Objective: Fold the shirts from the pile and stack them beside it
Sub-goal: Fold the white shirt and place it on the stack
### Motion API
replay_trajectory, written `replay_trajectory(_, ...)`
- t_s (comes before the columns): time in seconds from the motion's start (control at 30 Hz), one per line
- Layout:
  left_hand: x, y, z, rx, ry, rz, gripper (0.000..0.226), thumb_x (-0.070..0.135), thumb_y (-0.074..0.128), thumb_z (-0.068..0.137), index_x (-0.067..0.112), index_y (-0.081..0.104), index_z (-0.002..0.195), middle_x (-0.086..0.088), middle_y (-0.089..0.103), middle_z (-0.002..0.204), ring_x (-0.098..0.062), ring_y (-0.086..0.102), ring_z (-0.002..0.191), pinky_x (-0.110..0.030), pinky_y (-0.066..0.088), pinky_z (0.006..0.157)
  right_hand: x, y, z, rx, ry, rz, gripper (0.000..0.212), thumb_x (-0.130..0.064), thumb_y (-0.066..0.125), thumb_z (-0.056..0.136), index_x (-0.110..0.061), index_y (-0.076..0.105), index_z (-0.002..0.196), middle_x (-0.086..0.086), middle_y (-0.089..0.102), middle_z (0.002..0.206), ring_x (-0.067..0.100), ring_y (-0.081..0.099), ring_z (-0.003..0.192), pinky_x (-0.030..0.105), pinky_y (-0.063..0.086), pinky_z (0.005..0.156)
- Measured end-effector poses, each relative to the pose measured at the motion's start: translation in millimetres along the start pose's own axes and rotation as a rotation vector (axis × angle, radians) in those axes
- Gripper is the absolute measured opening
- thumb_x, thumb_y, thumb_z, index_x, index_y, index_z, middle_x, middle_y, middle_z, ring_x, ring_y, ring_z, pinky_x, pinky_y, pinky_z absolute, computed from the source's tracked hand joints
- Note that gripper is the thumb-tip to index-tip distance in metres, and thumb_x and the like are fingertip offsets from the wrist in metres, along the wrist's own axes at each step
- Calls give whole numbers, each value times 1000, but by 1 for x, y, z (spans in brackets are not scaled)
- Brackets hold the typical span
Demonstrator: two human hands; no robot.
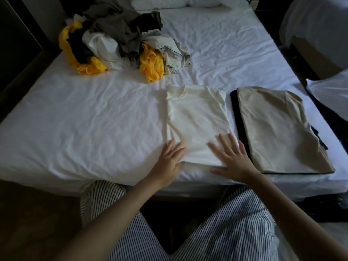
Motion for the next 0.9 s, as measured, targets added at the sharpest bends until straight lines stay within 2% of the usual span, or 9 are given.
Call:
replay_trajectory(0.13, -13, -4, -26, -84, 51, 60, 78, 55, 4, 95, 2, 30, 145, 0, 13, 152, -15, 9, 144, -17, -1, 116, 0, -1, -3, 34, -35, -73, 78, -60, 34, 83, -35, 2, 150, 12, 32, 148, 42, 22, 136, 56, 40, 95)
replay_trajectory(0.27, -12, -15, -30, -139, 92, 121, 71, 52, 10, 101, 2, 43, 139, -12, 38, 149, -24, 35, 138, -23, 10, 118, 0, 1, -3, 7, -62, -122, 69, -62, 28, 87, -30, 17, 147, 19, 41, 143, 51, 35, 129, 58, 45, 89)
replay_trajectory(0.33, -12, -24, -15, -114, -13, -33, 69, 59, 27, 94, 11, 46, 139, -3, 34, 151, -14, 29, 140, -19, 15, 114, 0, -5, 0, -45, -54, -163, 72, -72, 17, 87, -29, 27, 144, 20, 46, 140, 53, 40, 125, 63, 44, 87)
replay_trajectory(0.43, -13, -34, 23, 54, -172, -255, 42, 29, 40, 100, 8, 50, 135, -10, 40, 147, -20, 31, 140, -23, 22, 110, -15, -8, 3, -34, -82, -182, 67, -65, 32, 80, -31, 36, 138, 10, 47, 142, 46, 40, 128, 63, 30, 102)
replay_trajectory(0.5, -14, -27, 47, -31, -278, -170, 43, 29, 34, 103, 16, 39, 144, -2, 30, 154, -19, 20, 144, -28, 15, 114, -33, -4, 0, -19, -134, -136, 58, -53, 35, 84, -30, 37, 138, 2, 47, 143, 37, 38, 132, 57, 23, 107)
replay_trajectory(0.63, -50, -32, 62, -112, -494, 188, 50, 43, 22, 102, 31, 16, 150, 12, 8, 159, -16, 9, 145, -42, 10, 114, -40, -2, -3, 4, -101, -6, 49, -39, 34, 88, -31, 36, 136, -2, 52, 139, 33, 47, 128, 56, 39, 96)
replay_trajectory(0.77, -79, -66, 62, 2, -560, 271, 42, 39, 30, 100, 31, 40, 139, 2, 31, 149, -29, 27, 134, -41, 21, 108, -38, -2, -3, 22, -109, 9, 58, -24, 43, 83, -35, 30, 139, -1, 47, 143, 32, 31, 134, 61, 35, 100)
replay_trajectory(0.83, -80, -70, 67, 35, -568, 108, 38, 35, 34, 100, 20, 54, 128, -11, 45, 139, -34, 40, 126, -35, 30, 102, -49, -4, 1, 46, -102, -16, 63, -35, 43, 77, -34, 31, 139, 2, 49, 141, 38, 38, 132, 61, 26, 107)
replay_trajectory(0.9, -72, -69, 69, 148, -610, -175, 30, 28, 42, 97, 6, 63, 99, -22, 60, 111, -34, 56, 104, -32, 39, 80, -72, -7, 8, 98, -184, -58, 68, -47, 40, 74, -31, 35, 139, 3, 50, 140, 38, 45, 128, 54, 18, 107)
Point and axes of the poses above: each hand's wrist, its own z-axis towards the middle knuckle, its own y-axis out of the palm, x = y × z, the point moved 5 cm from there along z, towards the middle knuckle
